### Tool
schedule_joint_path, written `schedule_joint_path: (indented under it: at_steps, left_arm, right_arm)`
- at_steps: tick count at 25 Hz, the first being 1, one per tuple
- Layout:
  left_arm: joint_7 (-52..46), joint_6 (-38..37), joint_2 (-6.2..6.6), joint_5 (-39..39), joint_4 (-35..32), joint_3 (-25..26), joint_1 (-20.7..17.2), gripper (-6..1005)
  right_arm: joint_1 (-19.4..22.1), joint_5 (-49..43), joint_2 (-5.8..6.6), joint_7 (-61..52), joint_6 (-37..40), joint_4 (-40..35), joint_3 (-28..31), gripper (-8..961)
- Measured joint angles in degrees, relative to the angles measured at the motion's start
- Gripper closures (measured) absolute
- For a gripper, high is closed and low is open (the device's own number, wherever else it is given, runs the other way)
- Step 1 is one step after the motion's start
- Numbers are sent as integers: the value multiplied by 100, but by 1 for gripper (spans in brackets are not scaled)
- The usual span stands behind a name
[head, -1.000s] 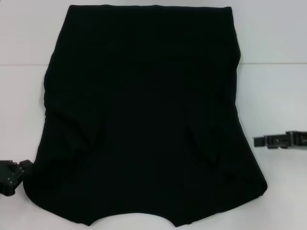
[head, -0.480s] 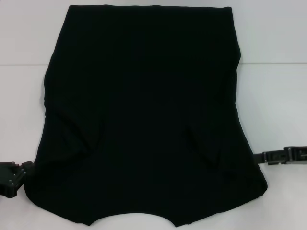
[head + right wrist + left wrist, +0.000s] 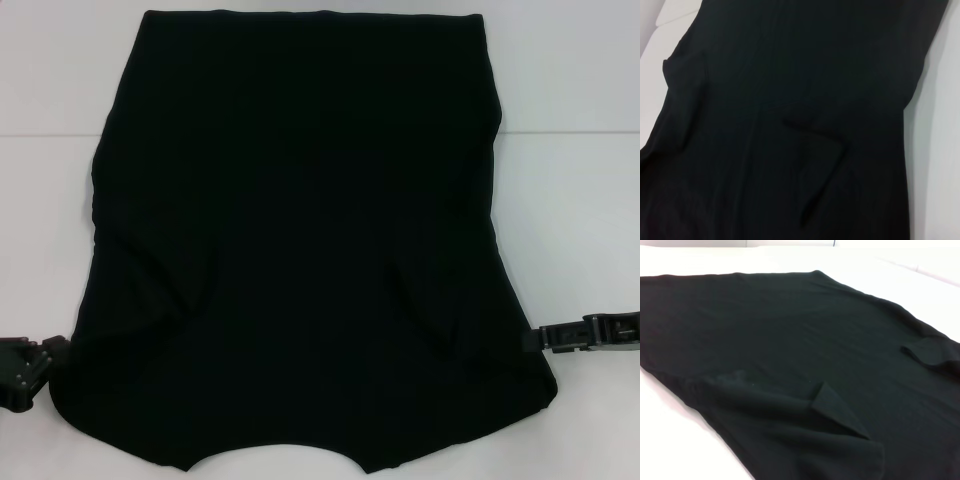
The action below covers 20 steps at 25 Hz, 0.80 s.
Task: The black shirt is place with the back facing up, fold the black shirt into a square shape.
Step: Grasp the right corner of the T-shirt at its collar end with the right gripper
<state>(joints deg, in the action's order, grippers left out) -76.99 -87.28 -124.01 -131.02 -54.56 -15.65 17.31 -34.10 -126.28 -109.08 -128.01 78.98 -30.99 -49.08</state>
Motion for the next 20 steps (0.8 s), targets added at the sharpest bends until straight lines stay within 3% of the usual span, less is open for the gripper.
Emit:
schedule_joint_path:
  at_steps: [7, 20]
  left_arm:
    - [0, -39, 0, 3, -2, -17, 13, 980]
    - [44, -44, 8, 7, -11, 10, 44, 979]
  right_arm:
    - [-8, -17, -19, -5, 13, 60, -33, 219]
    - [-178, -259, -265, -5, 277, 73, -40, 223]
